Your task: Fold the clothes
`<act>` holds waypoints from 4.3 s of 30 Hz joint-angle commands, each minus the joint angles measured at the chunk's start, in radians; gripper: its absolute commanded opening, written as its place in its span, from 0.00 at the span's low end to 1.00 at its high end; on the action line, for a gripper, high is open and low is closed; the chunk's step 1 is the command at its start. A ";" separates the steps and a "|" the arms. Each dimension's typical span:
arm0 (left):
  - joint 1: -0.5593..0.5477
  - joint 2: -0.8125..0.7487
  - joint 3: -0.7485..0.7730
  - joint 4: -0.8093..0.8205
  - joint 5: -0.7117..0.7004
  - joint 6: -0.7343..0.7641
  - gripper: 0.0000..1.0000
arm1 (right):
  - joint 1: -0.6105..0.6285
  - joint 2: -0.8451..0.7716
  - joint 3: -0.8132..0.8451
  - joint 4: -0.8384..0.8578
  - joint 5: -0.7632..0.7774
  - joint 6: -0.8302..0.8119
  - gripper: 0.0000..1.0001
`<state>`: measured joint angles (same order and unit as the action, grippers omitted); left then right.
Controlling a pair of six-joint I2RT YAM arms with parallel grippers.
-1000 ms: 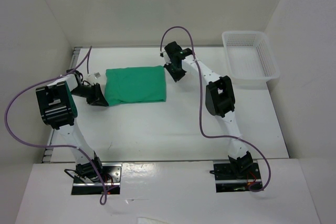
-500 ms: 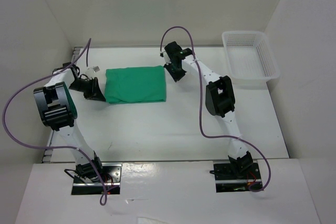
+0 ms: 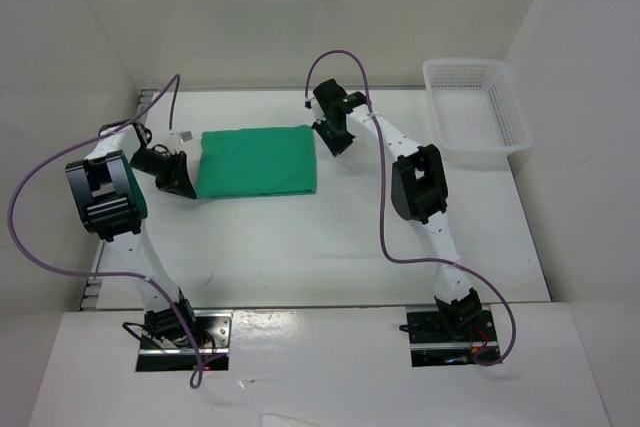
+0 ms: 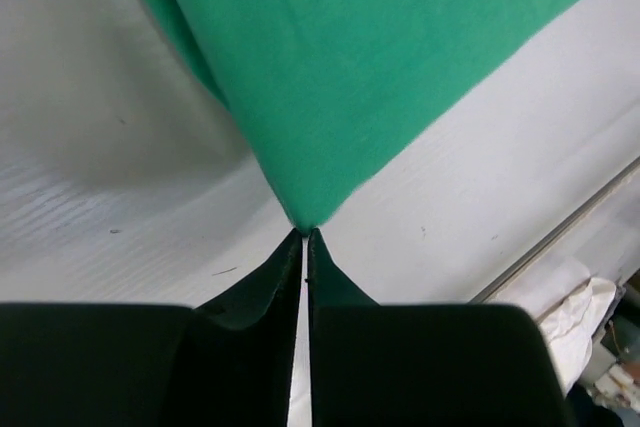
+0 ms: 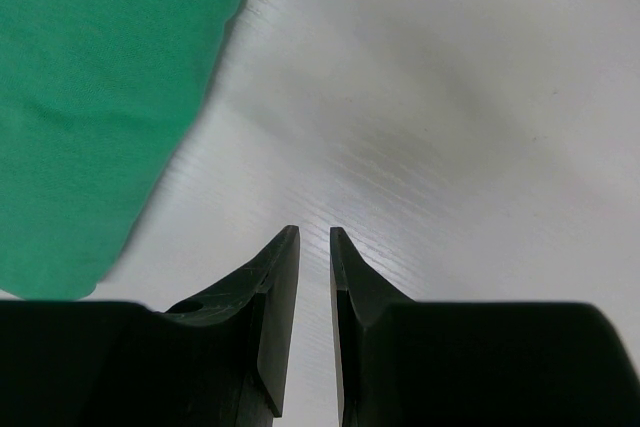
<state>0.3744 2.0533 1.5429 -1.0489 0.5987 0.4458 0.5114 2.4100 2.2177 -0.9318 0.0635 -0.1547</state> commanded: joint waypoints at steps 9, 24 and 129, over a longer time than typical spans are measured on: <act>0.006 0.010 -0.087 -0.088 -0.077 0.123 0.29 | -0.005 -0.052 0.036 -0.002 -0.008 -0.015 0.28; 0.063 -0.200 0.223 0.064 -0.089 -0.206 0.86 | -0.025 -0.277 -0.082 0.059 0.205 -0.016 0.84; 0.271 -0.682 -0.530 0.632 -0.274 -0.407 0.99 | -0.998 -1.132 -1.254 0.493 -0.274 -0.062 0.98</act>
<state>0.6411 1.3930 1.0142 -0.4412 0.3111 0.0475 -0.4896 1.2926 0.9787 -0.4641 -0.2195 -0.2146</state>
